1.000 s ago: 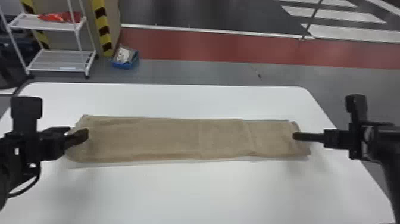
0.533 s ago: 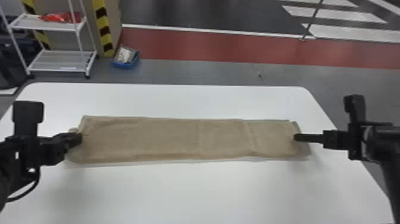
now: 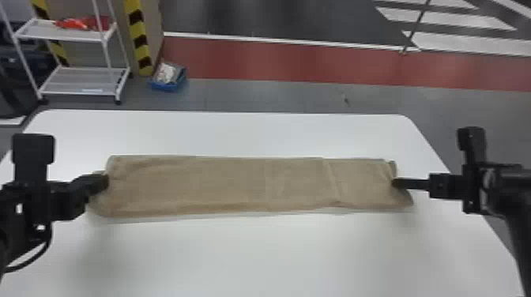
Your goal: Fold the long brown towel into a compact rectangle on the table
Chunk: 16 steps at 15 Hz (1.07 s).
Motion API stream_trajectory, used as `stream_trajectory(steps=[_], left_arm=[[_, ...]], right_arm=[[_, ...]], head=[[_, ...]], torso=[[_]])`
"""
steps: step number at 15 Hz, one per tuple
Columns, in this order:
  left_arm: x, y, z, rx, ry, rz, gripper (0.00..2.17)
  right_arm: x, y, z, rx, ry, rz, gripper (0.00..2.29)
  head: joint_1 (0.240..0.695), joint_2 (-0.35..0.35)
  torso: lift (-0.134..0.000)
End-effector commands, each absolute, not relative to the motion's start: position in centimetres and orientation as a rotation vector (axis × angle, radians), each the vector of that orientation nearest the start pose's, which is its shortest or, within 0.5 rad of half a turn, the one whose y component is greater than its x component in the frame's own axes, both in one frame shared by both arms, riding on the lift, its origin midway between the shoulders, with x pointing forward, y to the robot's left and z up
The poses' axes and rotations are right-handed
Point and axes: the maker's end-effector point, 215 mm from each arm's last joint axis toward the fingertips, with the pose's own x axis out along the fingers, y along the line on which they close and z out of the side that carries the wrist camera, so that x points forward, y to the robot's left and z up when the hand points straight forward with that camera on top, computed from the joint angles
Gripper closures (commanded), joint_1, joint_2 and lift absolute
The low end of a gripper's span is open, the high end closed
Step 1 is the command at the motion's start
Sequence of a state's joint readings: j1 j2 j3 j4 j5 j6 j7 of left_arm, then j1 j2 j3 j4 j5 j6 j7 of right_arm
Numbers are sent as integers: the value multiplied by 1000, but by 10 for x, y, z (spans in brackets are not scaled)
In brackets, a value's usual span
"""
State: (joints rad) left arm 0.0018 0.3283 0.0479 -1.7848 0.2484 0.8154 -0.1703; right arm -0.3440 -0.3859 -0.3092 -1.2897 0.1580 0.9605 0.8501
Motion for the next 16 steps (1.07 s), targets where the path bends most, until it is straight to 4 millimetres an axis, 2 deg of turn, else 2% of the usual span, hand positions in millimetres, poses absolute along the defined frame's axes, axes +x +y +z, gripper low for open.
stream_trajectory(steps=[1, 2, 6, 13, 16], left_arm=[[543, 308, -434, 32, 593, -149, 1204], [543, 306, -429, 33, 584, -153, 1204], [534, 321, -422, 9, 568, -134, 1204], [526, 334, -423, 2, 571, -117, 1204], [530, 329, -423, 0, 572, -124, 1204]], right_arm=[[549, -454, -448, 144, 817, 204, 1055], [553, -454, -441, 131, 794, 200, 1055], [560, -449, -428, 90, 744, 180, 1055], [555, -456, -446, -10, 793, 117, 1031], [547, -456, -454, 9, 829, 112, 1008]], head=[[695, -143], [695, -145], [695, -144], [695, -124], [695, -123]], torso=[[-124], [-124], [-124], [-124], [-124]])
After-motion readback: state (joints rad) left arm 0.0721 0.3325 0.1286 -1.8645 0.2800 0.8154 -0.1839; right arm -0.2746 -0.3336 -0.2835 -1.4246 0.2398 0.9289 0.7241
